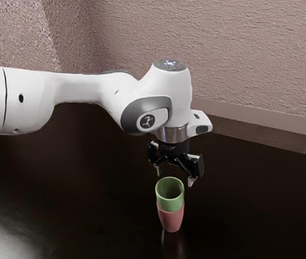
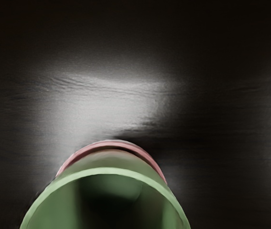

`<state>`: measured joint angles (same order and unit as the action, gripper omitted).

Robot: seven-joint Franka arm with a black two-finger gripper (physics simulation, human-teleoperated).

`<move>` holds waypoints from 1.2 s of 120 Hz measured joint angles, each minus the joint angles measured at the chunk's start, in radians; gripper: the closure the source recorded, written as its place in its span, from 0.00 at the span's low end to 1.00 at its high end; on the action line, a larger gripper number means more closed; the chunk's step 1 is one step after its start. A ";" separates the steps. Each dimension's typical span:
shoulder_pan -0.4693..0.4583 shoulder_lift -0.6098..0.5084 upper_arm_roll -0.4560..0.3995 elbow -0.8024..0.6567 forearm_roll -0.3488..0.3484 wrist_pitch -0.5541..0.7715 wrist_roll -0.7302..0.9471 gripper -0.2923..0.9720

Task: Place the left cup onto the right cup

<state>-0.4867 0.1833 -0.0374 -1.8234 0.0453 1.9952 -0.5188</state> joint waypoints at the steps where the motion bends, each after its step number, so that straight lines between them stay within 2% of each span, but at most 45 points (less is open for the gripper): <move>1: 0.000 -0.002 0.001 0.003 0.001 -0.003 0.000 0.24; 36: -0.001 -0.070 0.069 0.090 0.027 -0.161 0.005 0.23; 78: 0.002 -0.074 0.202 0.142 0.028 -0.293 0.065 0.23; 112: 0.022 -0.072 0.310 0.204 0.027 -0.360 0.198 0.23; 144: 0.077 -0.072 0.335 0.244 0.022 -0.382 0.351 0.23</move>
<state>-0.4101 0.1109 0.2974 -1.5796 0.0672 1.6136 -0.1681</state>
